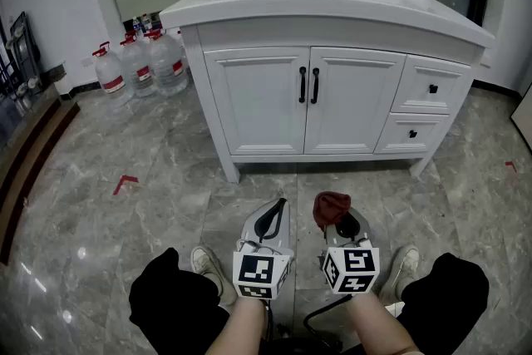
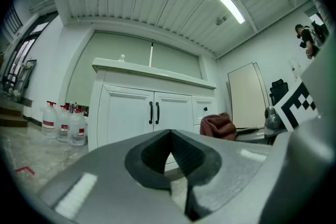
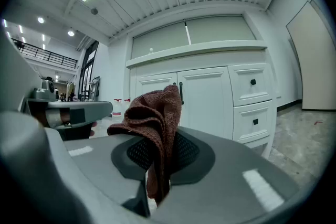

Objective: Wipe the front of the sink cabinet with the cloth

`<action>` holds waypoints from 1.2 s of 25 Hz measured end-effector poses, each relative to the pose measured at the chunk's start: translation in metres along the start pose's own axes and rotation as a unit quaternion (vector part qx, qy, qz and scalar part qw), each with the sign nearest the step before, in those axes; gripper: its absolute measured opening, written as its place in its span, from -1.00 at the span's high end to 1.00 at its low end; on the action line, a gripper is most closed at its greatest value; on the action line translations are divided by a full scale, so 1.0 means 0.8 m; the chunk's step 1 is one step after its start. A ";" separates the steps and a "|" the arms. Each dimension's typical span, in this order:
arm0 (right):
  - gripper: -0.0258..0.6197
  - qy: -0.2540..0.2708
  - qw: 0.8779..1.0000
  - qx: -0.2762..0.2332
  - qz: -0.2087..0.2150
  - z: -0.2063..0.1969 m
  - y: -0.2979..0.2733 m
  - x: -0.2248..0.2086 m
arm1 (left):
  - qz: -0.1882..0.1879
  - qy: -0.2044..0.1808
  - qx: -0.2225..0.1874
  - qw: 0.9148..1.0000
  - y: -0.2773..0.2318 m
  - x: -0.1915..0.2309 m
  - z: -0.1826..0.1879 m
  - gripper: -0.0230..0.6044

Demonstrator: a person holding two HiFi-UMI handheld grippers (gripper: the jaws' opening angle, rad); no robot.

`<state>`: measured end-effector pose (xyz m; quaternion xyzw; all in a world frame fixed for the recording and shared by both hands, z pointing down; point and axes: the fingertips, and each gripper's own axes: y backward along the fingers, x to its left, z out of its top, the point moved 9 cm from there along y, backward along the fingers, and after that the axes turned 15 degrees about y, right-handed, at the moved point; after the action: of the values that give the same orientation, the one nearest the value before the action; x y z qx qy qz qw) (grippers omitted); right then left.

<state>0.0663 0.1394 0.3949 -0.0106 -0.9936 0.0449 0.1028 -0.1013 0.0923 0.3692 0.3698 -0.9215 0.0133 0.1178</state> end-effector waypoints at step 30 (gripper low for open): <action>0.68 -0.043 0.999 0.010 0.015 -0.001 -0.124 0.008 | 0.054 -0.003 -0.007 0.999 -0.042 0.088 0.020 0.93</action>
<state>0.0594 0.0412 0.4057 -0.0226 -0.9963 0.0569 0.0598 -0.1312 0.0184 0.3677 0.3186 -0.9406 0.0117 0.1167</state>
